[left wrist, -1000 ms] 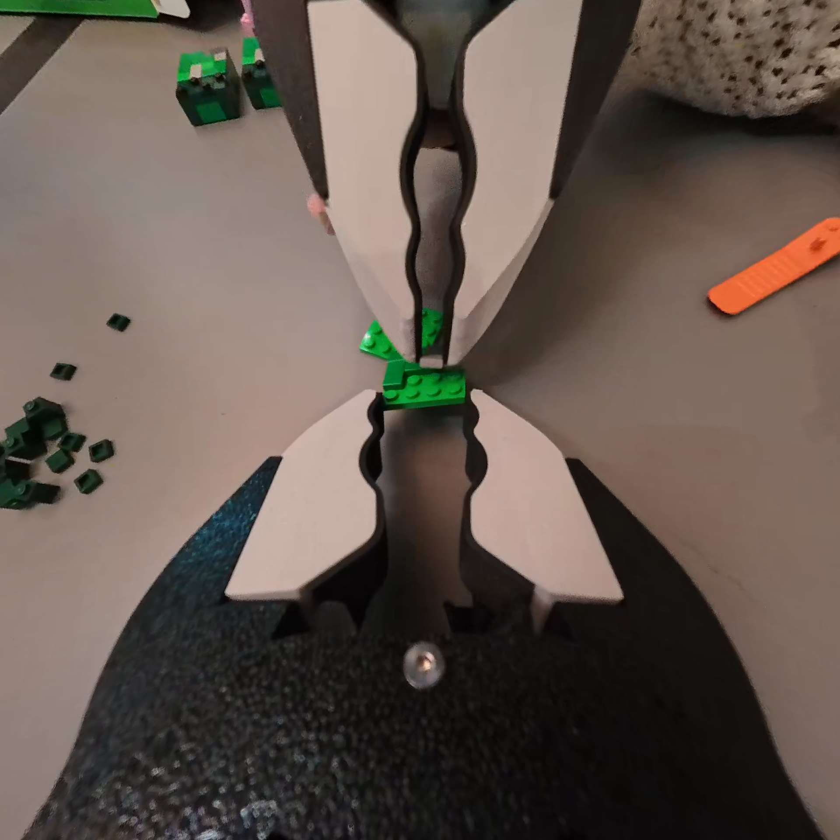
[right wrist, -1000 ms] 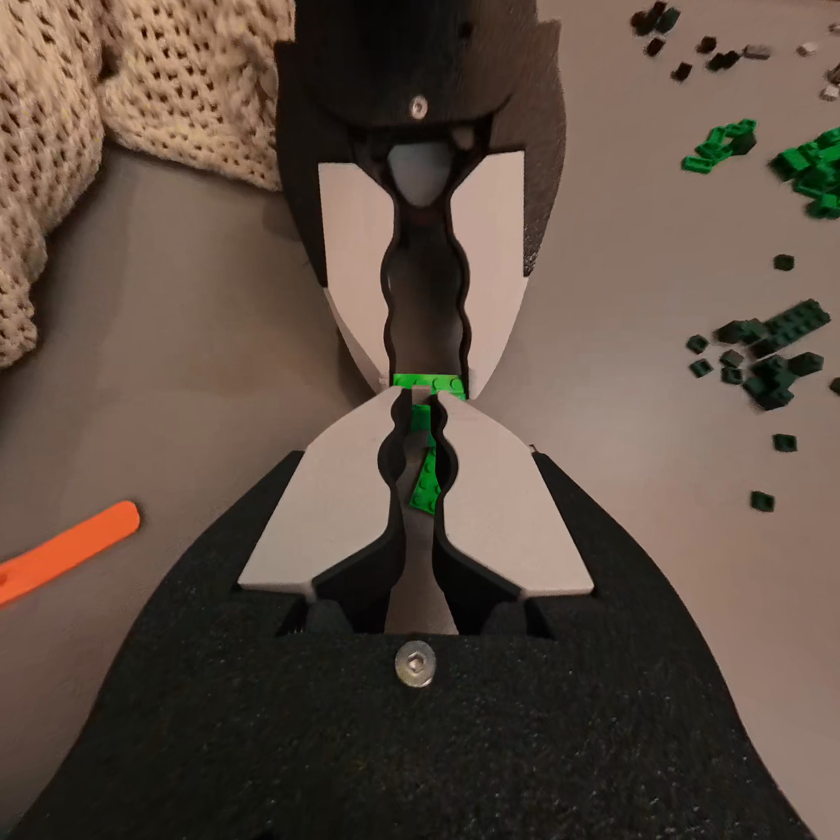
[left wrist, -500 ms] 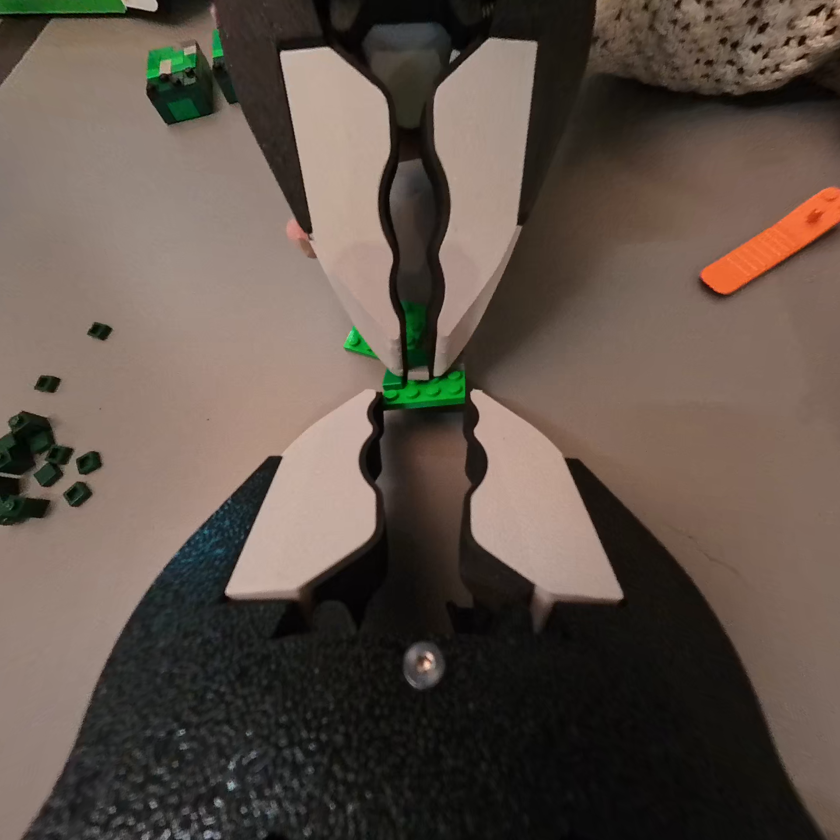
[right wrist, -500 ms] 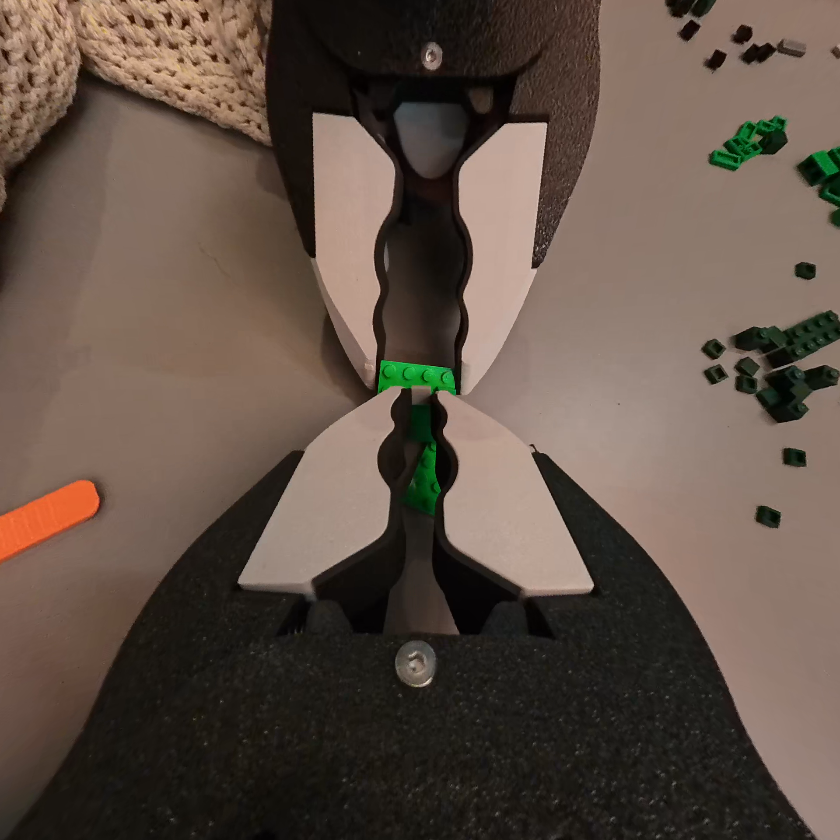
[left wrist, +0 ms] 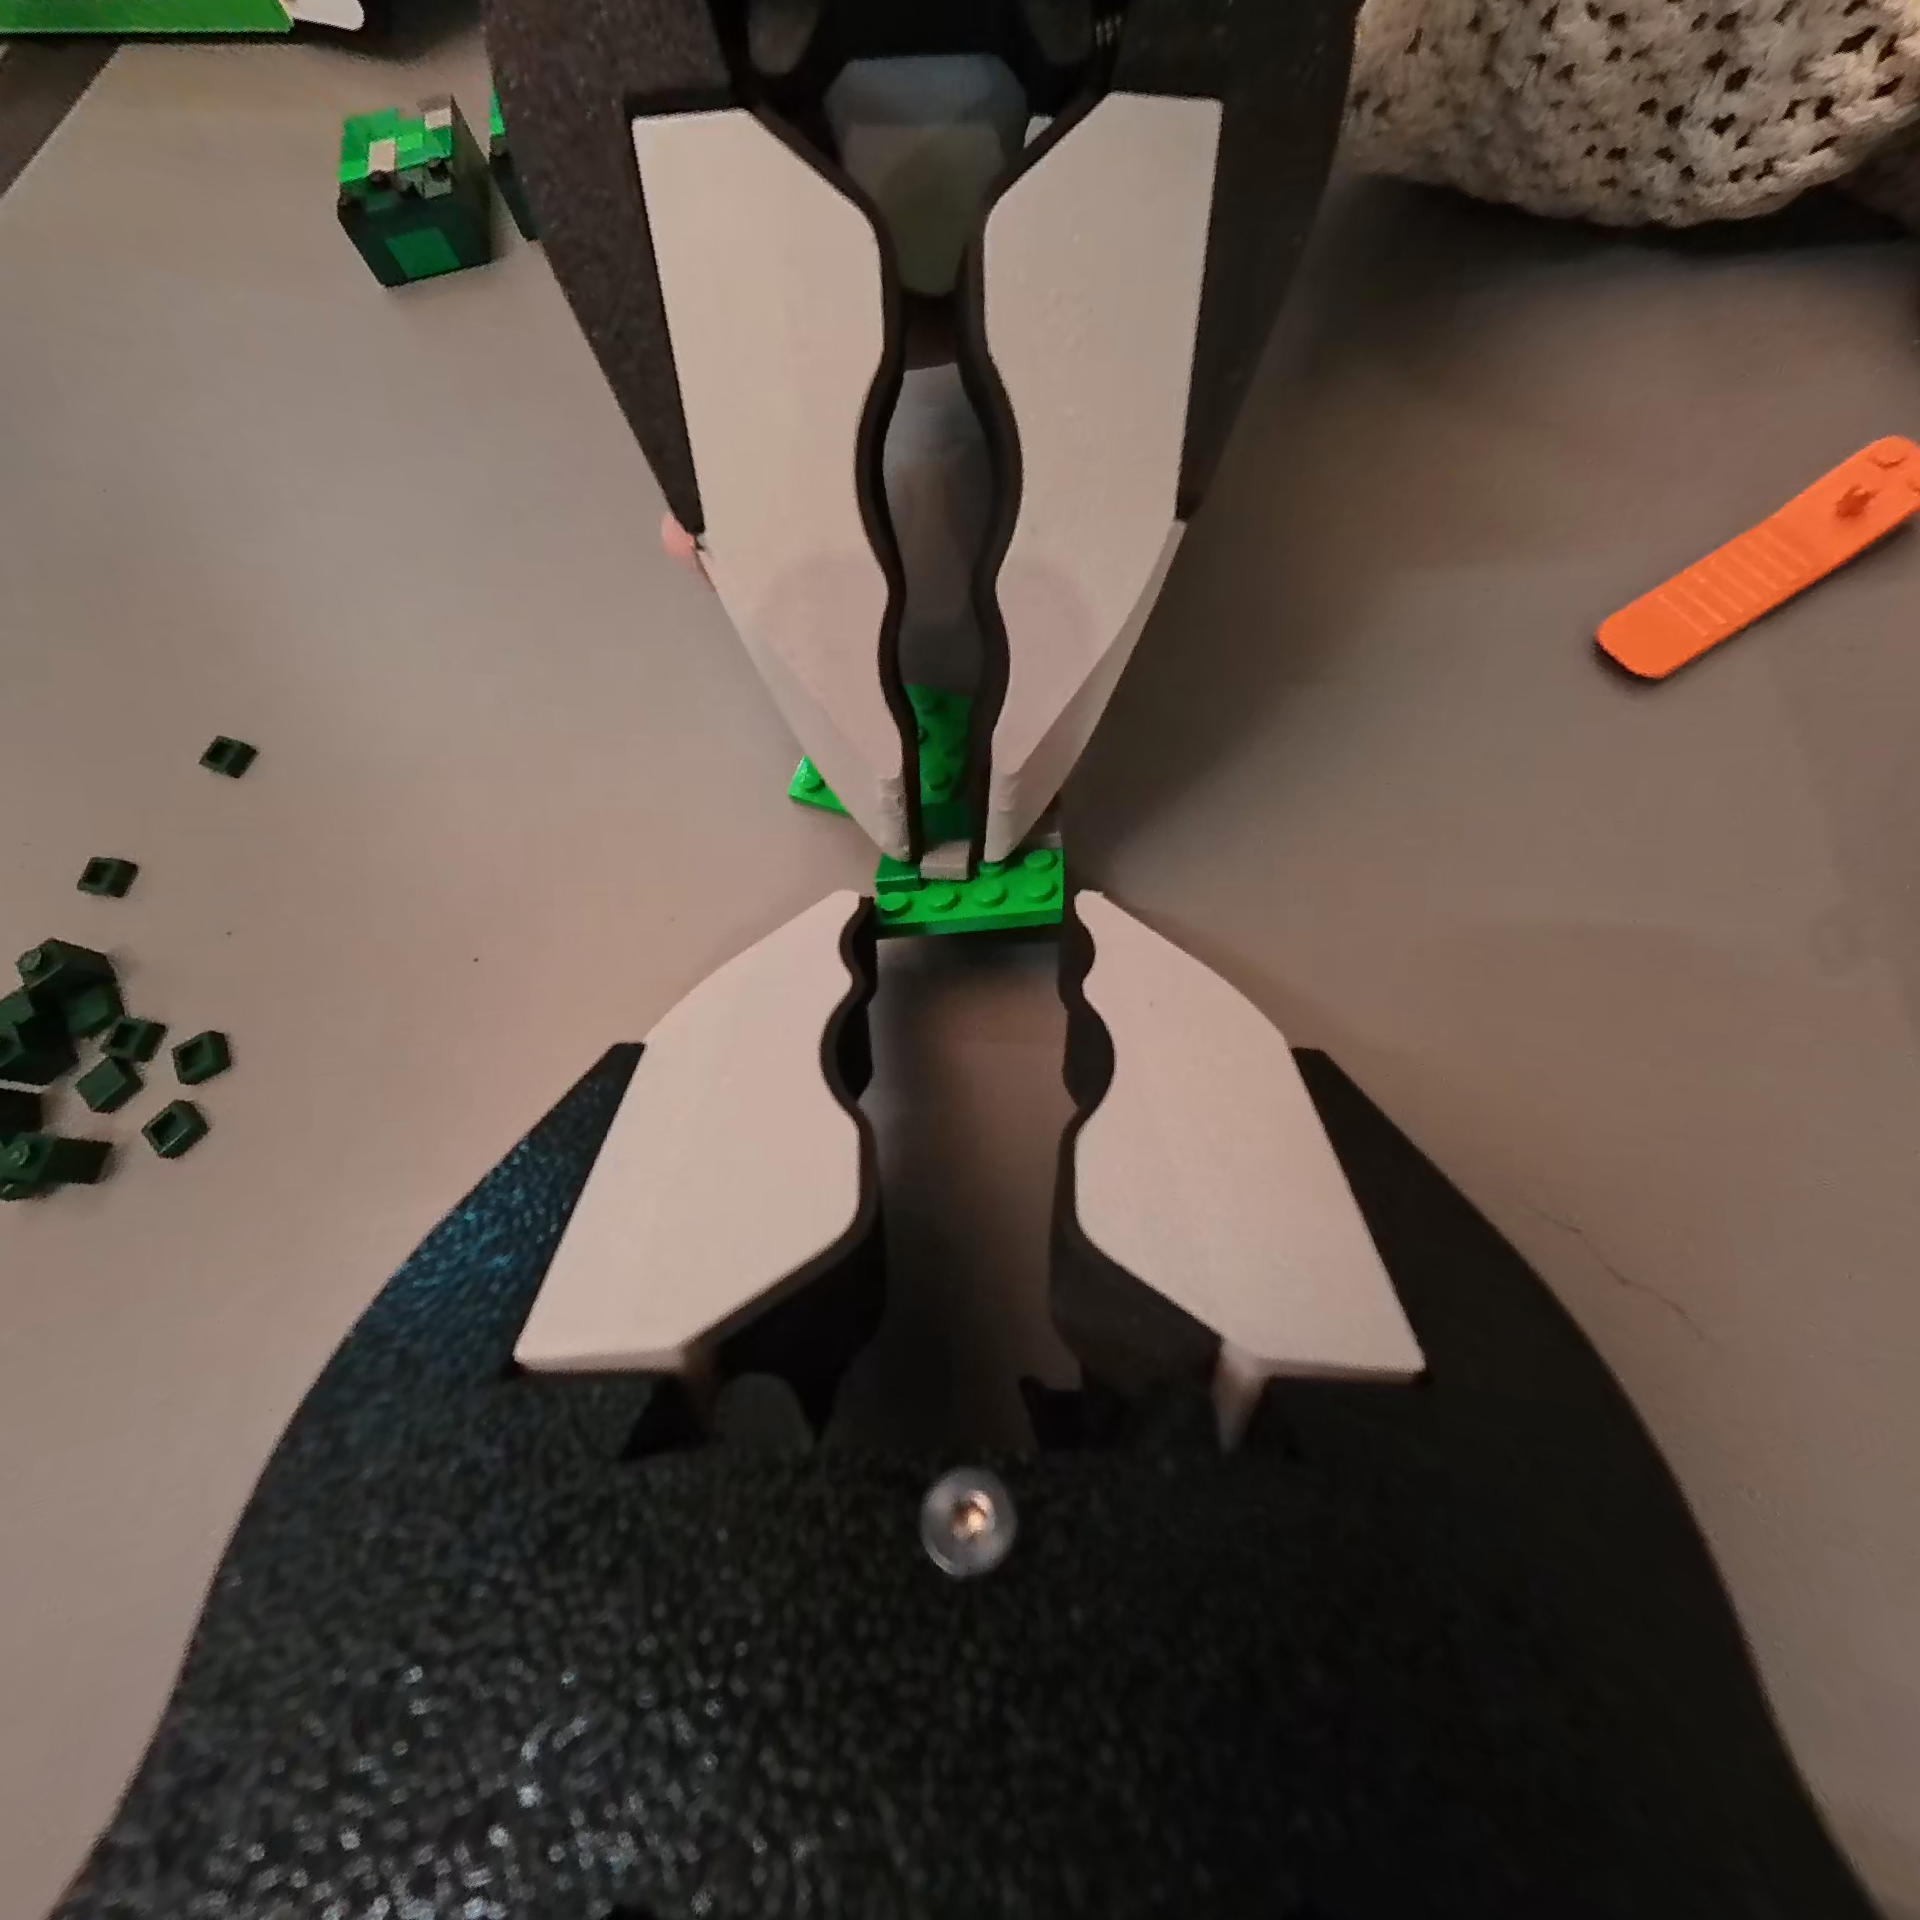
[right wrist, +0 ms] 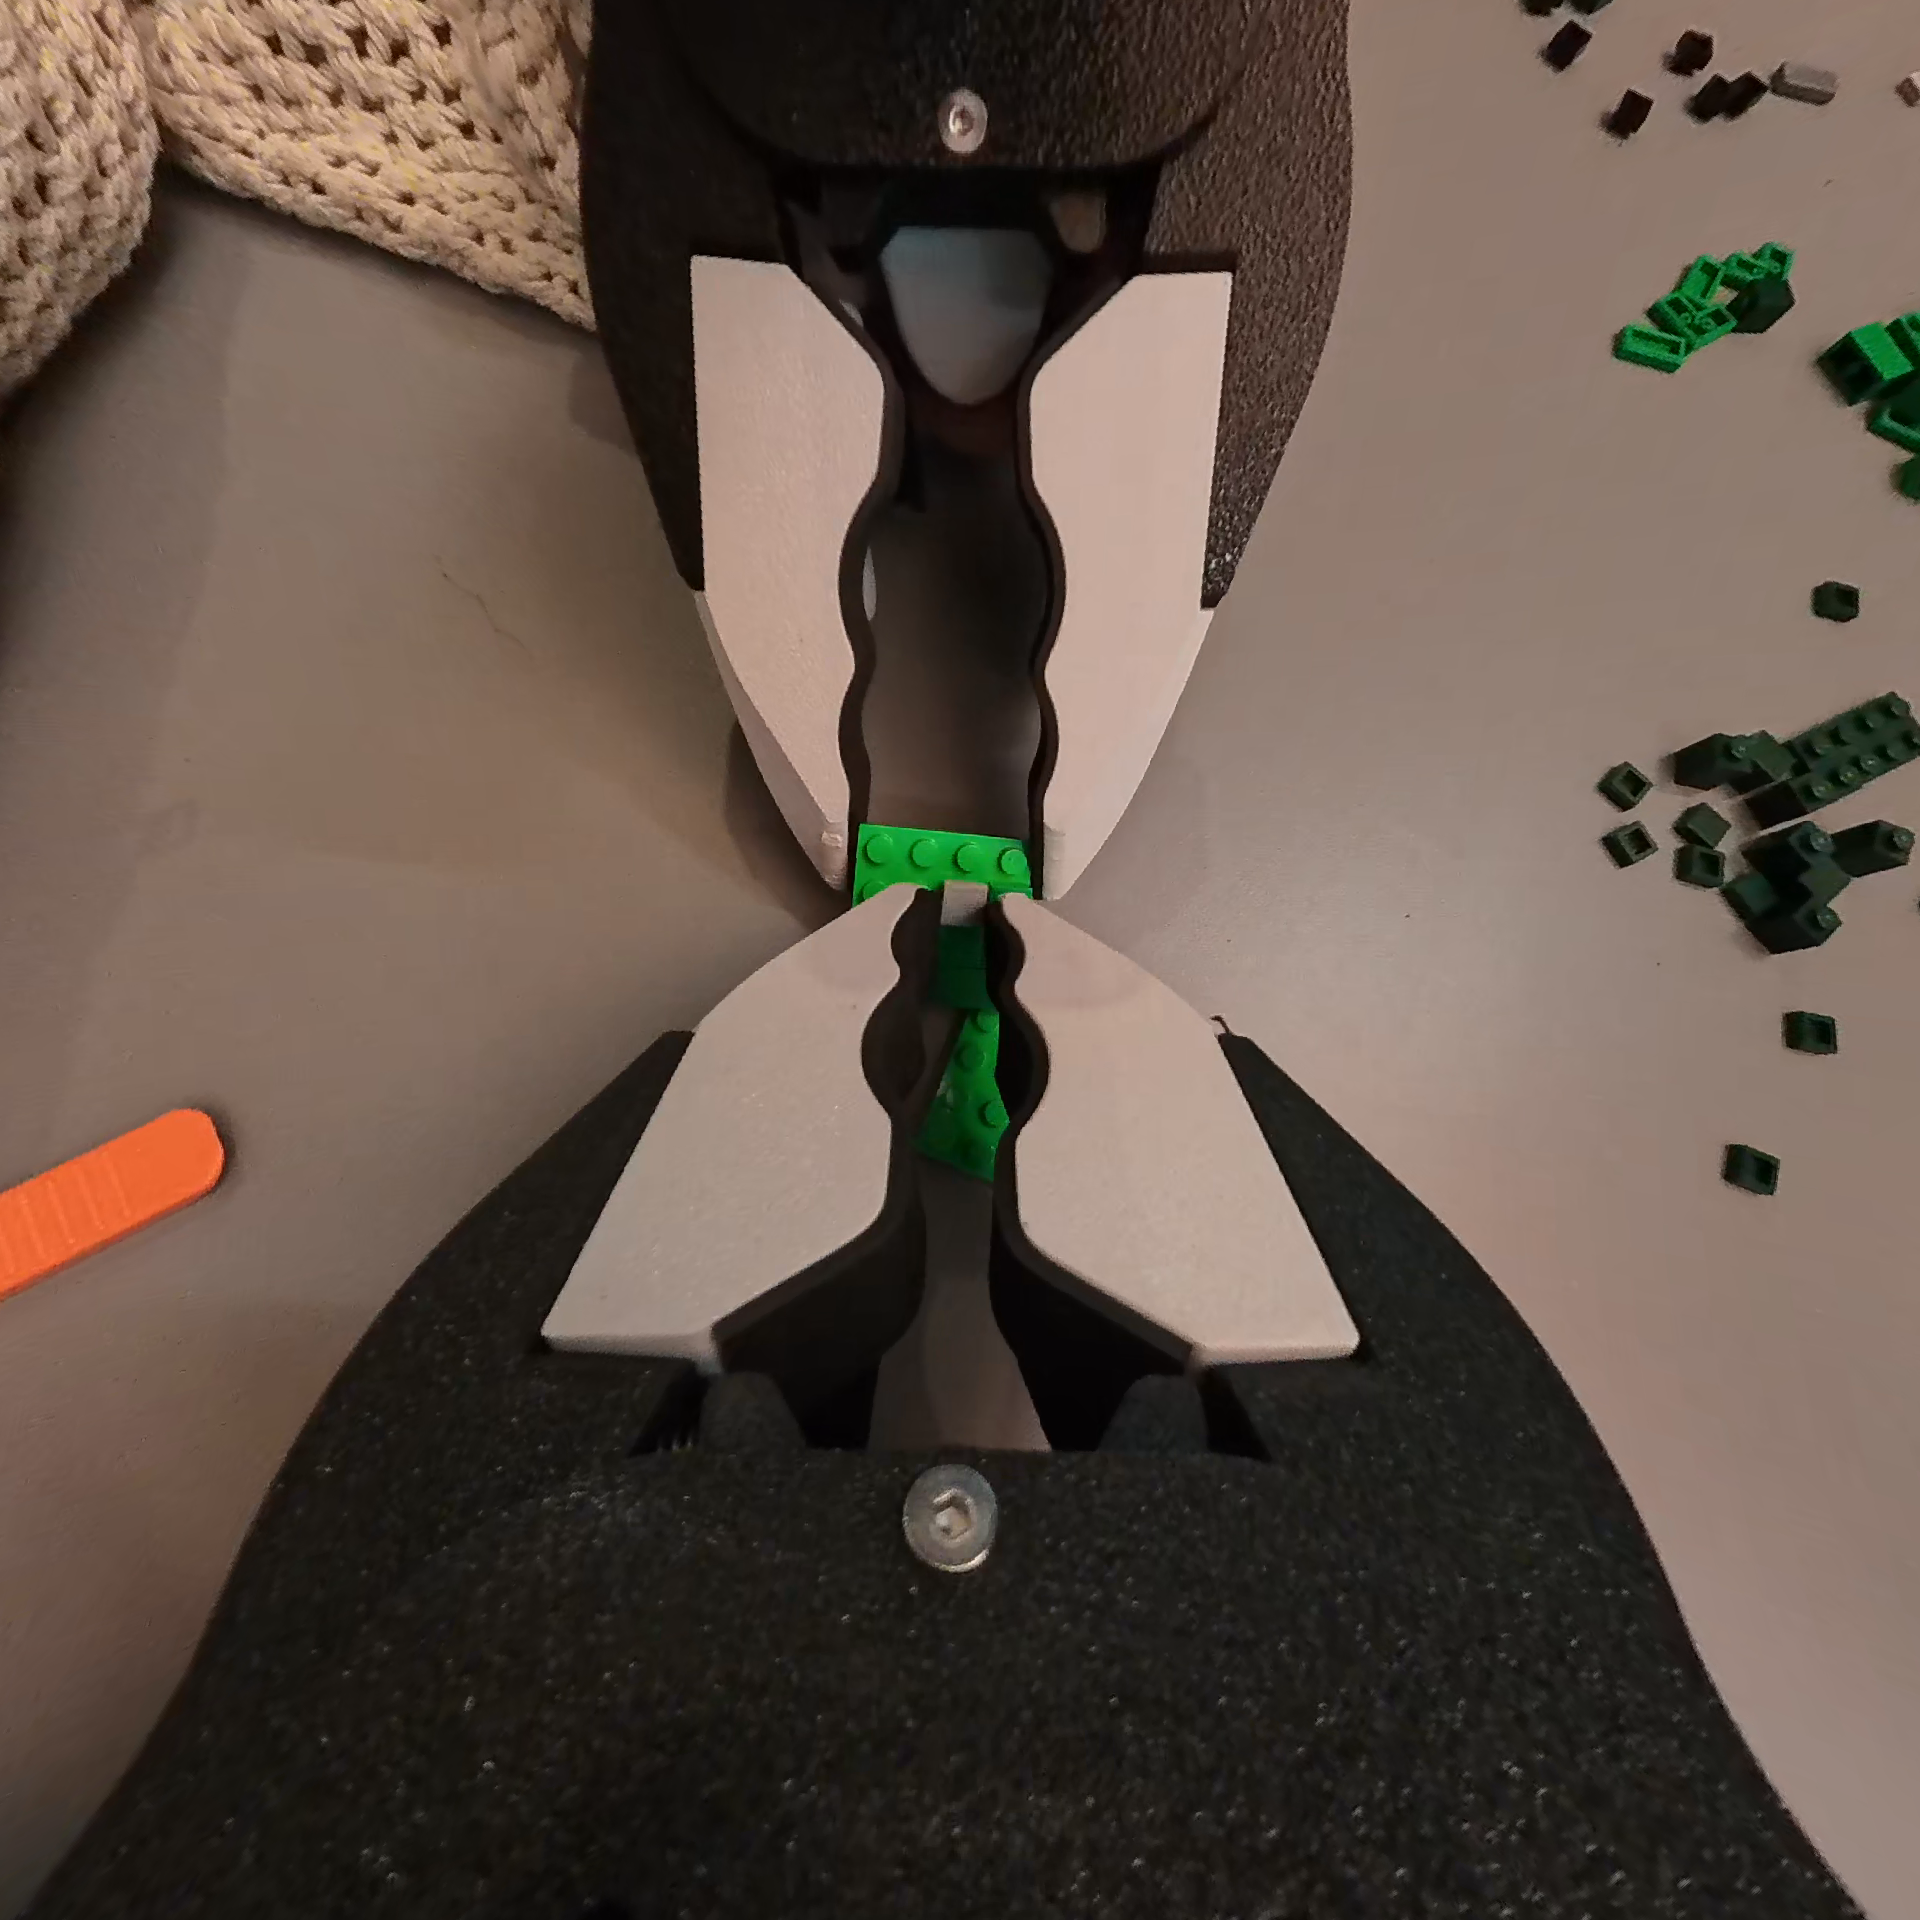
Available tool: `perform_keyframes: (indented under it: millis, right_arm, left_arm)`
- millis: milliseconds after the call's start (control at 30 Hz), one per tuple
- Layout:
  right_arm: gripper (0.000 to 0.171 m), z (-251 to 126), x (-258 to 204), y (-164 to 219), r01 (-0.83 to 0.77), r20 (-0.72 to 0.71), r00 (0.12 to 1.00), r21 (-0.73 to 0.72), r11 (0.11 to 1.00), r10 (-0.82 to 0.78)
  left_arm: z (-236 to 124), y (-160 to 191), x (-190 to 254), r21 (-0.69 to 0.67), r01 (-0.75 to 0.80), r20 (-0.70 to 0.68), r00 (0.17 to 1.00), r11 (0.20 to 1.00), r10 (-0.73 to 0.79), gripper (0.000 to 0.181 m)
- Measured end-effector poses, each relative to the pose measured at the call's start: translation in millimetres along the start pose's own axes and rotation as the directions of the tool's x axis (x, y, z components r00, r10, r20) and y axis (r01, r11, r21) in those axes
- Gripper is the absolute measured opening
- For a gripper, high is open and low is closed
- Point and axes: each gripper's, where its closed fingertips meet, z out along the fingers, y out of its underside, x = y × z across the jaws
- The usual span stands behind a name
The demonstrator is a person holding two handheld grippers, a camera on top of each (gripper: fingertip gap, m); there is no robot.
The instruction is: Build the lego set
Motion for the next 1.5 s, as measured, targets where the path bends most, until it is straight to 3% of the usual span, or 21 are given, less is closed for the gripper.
perform_keyframes:
  millis: [300, 367, 433, 467, 600, 667, 833, 1067, 1500]
  right_arm:
    - [0.019, -9, 1, -1, 0.0, -0.037, 0.999, 0.016, 1.0, 0.001]
    - [0.035, -15, 0, -4, 0.013, -0.079, 0.997, 0.051, 0.999, -0.009]
    - [0.066, -19, 1, -8, 0.036, -0.159, 0.987, 0.096, 0.995, -0.02]
    - [0.068, -20, 2, -10, 0.072, -0.217, 0.975, 0.108, 0.991, -0.047]
    - [0.067, -17, 11, -9, 0.229, -0.494, 0.85, 0.033, 0.973, -0.183]
    - [0.065, -11, 14, -6, 0.264, -0.565, 0.789, -0.045, 0.964, -0.242]
    - [0.041, -4, 21, -12, 0.339, -0.653, 0.673, -0.147, 0.929, -0.348]
    - [0.029, 2, 24, -11, 0.361, -0.654, 0.653, -0.175, 0.916, -0.382]
    - [0.025, 3, 23, -11, 0.382, -0.647, 0.646, -0.184, 0.906, -0.404]
  left_arm:
    - [-2, -1, -5, 0.014, 0.024, 0.024, 0.999, 1.0, -0.024, 0.034]
    - [-3, -3, -11, 0.031, 0.056, 0.049, 0.997, 0.998, -0.057, 0.034]
    - [-6, -5, -18, 0.056, 0.095, 0.074, 0.992, 0.994, -0.099, 0.034]
    - [-8, -6, -21, 0.069, 0.116, 0.087, 0.989, 0.991, -0.122, 0.034]
    - [-12, -7, -29, 0.104, 0.171, 0.106, 0.978, 0.98, -0.181, 0.034]
    - [-12, -8, -30, 0.11, 0.176, 0.103, 0.977, 0.978, -0.187, 0.034]
    - [-12, -7, -28, 0.105, 0.17, 0.097, 0.979, 0.98, -0.18, 0.034]
    - [-12, -8, -29, 0.11, 0.179, 0.09, 0.978, 0.978, -0.189, 0.034]
    - [-13, -9, -25, 0.114, 0.169, 0.067, 0.982, 0.979, -0.177, 0.034]
